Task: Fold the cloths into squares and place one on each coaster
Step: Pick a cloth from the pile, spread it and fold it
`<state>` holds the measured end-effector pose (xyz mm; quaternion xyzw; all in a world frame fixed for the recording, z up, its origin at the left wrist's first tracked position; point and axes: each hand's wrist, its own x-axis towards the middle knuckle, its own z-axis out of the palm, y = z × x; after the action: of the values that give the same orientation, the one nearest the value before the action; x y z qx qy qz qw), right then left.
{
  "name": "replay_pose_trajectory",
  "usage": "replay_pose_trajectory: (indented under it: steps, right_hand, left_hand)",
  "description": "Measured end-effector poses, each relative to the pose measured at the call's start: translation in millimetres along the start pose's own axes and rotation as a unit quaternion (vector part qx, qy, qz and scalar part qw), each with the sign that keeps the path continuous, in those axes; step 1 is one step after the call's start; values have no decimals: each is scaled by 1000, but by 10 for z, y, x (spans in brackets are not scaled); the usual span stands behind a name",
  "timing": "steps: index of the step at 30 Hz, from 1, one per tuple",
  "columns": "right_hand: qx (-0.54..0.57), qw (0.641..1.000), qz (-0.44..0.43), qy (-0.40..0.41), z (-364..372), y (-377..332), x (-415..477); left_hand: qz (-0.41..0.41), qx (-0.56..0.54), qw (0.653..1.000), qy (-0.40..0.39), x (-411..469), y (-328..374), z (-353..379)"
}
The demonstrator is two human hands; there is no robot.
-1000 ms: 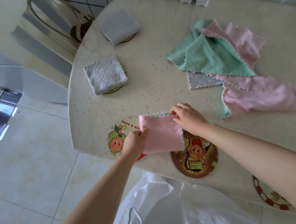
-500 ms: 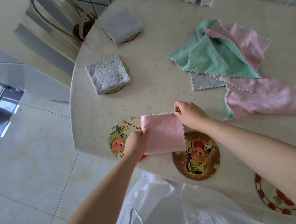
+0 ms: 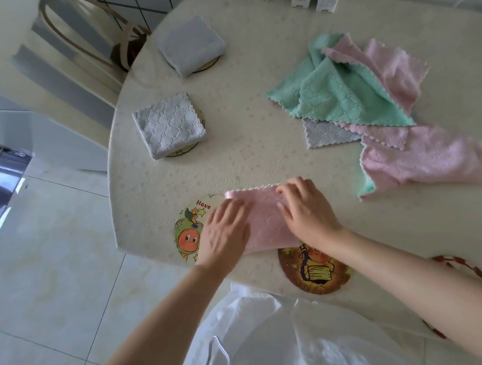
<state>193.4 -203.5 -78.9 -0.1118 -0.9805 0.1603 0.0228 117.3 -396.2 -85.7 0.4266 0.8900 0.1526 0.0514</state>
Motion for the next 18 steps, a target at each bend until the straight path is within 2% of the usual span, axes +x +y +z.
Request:
replay_pose_trajectory:
  steps: [1,2,4,6,11,14,18]
  right_hand:
    - [-12,1000,-17,-10,26,-44,-85]
    - [-24,999,-25,-29,60,-85,-155]
    - [-51,995,-29,-77,144,-129,-257]
    - [-71,992,-19,-106,203,-125,-313]
    - [-67,994,65,-61,165,-116,-466]
    - [-3,986,152,-67,144,-178,-545]
    - [159,931,314,-92,101,-282,-473]
  left_hand:
    - [60,15,998,-31,9,-34,55]
    - [77,31,994,-70,15,-65,101]
    - [41,50,989,-133,26,-130,149]
    - [-6,53,985,-162,28,-183,135]
    - [-116,34,979,-163,7,-296,74]
    - [-154,13,978,-142,-35,-312,67]
    - [-215,-69,974,-35,-64,-142,61]
